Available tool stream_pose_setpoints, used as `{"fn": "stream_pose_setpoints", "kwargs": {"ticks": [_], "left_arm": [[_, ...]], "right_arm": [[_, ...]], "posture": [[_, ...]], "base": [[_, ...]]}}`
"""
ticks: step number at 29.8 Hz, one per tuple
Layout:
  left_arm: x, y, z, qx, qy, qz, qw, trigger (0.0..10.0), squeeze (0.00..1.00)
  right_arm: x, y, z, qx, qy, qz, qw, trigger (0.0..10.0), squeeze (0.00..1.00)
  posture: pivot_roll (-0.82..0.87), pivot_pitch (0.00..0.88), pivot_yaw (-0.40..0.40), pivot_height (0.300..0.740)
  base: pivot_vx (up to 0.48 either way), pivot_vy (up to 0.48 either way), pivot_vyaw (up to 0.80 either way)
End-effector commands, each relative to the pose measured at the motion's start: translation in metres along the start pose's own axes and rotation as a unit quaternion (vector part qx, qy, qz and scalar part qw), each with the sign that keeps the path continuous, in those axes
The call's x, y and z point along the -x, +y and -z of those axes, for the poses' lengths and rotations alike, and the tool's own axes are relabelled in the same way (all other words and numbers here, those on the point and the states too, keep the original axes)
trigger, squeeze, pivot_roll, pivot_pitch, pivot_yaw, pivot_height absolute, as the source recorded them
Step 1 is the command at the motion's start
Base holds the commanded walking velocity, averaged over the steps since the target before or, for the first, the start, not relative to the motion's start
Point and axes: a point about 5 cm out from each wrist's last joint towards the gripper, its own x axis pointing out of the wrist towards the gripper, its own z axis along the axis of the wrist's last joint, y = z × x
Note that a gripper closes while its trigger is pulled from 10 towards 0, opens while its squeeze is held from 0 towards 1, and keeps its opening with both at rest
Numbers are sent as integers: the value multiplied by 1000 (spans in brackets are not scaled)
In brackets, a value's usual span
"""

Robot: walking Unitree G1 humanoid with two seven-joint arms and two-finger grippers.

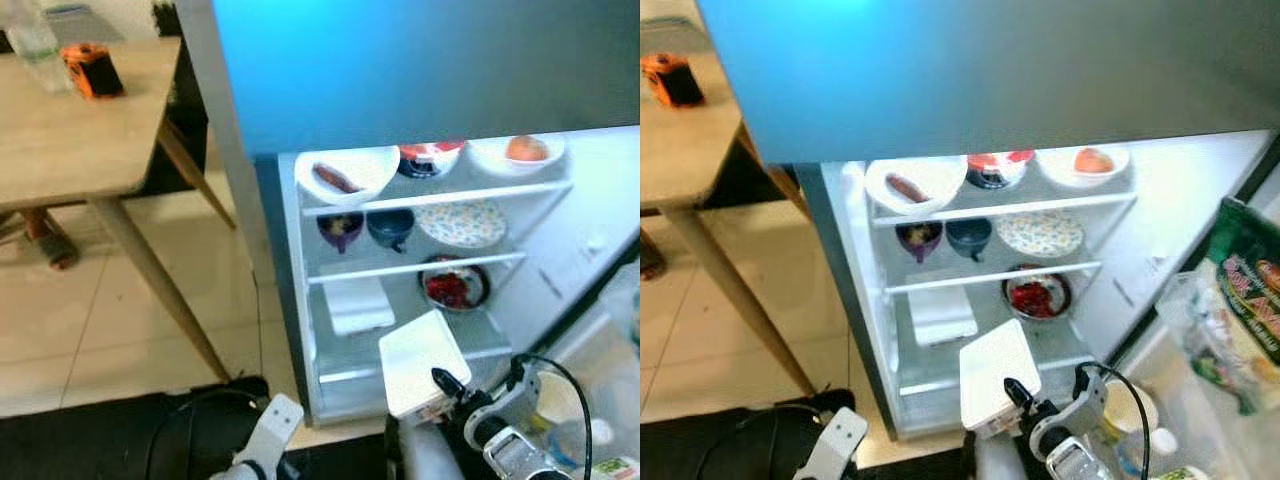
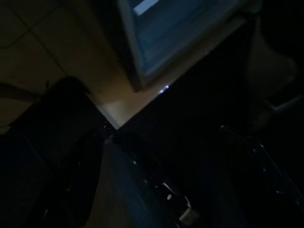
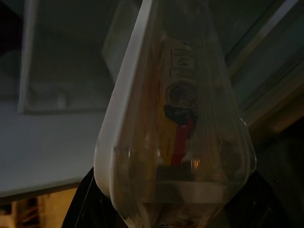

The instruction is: Restocking fridge

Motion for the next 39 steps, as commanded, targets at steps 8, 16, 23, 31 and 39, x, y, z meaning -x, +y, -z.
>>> {"fn": "stream_pose_setpoints", "kwargs": {"ticks": [8,16,23,31,39], "left_arm": [[-1,12,-19,-14,-52,-25,998,10000,0],[-1,9,-20,-18,-68,-21,997,10000,0],[0,7,-18,-19,-69,-18,997,10000,0],[0,6,-20,-22,-73,-13,997,10000,0],[-2,5,-29,-27,-96,-5,995,10000,0]], "right_arm": [[-2,7,-11,-48,-34,-41,997,10000,0],[7,5,-25,-56,-41,-93,993,10000,0],[27,-7,-42,-35,-28,-141,989,10000,0],[42,-15,-59,-38,-41,-160,986,10000,0],[23,3,-52,-41,-48,-168,984,10000,0]], "posture": [[-60,120,-10,536],[-47,125,-6,506],[-54,129,-7,476],[-64,131,-4,441],[-60,143,6,406]], "base": [[0,0,0],[0,0,0],[0,0,0],[0,0,0],[0,0,0]]}}
